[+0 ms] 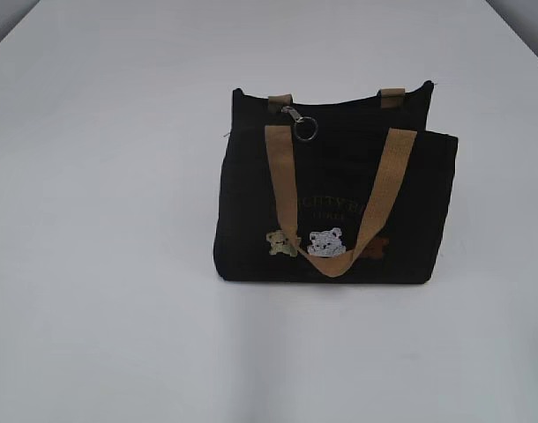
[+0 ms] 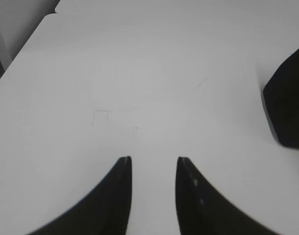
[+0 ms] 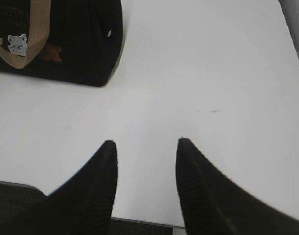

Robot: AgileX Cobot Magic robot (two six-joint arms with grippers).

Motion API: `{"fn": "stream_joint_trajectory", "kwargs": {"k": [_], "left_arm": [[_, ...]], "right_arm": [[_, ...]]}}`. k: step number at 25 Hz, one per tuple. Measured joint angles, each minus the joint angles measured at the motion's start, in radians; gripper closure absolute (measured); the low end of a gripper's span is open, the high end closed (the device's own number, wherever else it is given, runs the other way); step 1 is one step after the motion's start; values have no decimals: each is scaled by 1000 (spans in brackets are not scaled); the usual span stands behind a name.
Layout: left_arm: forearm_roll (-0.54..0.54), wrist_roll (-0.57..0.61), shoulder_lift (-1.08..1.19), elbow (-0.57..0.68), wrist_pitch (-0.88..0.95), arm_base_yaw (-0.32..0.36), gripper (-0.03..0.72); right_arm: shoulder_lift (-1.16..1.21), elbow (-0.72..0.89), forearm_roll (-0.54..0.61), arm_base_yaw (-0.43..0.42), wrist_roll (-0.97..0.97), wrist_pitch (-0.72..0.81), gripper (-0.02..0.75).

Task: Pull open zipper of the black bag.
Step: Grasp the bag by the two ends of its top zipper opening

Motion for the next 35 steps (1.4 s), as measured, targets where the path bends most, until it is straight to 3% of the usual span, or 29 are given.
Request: {"fn": "stream_joint_trajectory", "kwargs": {"k": [6, 9, 14, 20, 23, 27, 35], "left_arm": [[-42, 2, 3, 0, -2, 0, 453], [-210, 177, 75, -12, -64, 0, 451], [-694, 816, 415, -13, -363, 0, 433], [-1479, 1793, 1022, -18, -425, -20, 316], [-1656, 2113, 1275, -65, -364, -72, 300], [-1719, 2223, 1520, -178, -349, -155, 295], [-1726, 2241, 1746, -353, -361, -266, 280]], "right_arm": [[0, 0, 0, 0, 0, 0, 419], [0, 0, 0, 0, 0, 0, 419], [0, 0, 0, 0, 0, 0, 419], [0, 0, 0, 0, 0, 0, 419], [0, 0, 0, 0, 0, 0, 419], [0, 0, 0, 0, 0, 0, 419], [0, 0, 13, 0, 0, 0, 419]]}}
